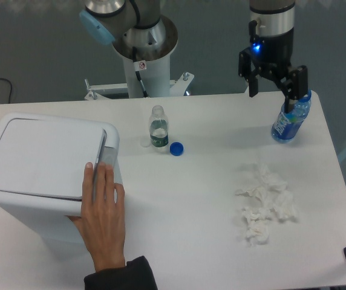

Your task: Close the trash can

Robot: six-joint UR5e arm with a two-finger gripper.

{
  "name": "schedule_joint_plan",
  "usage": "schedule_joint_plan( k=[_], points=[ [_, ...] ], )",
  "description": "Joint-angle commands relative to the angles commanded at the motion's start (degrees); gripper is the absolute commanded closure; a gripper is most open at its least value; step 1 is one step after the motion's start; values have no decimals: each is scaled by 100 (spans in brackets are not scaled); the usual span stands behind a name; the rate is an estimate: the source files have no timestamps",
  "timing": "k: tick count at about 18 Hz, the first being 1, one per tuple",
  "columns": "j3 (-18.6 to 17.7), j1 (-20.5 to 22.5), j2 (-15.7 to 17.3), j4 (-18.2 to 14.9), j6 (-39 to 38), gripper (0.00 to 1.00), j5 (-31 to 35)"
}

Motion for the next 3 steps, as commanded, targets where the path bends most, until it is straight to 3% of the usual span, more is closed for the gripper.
schedule_joint_plan(
  k=[3],
  points=[
    [0, 87, 35, 0, 0, 0, -17]
  ],
)
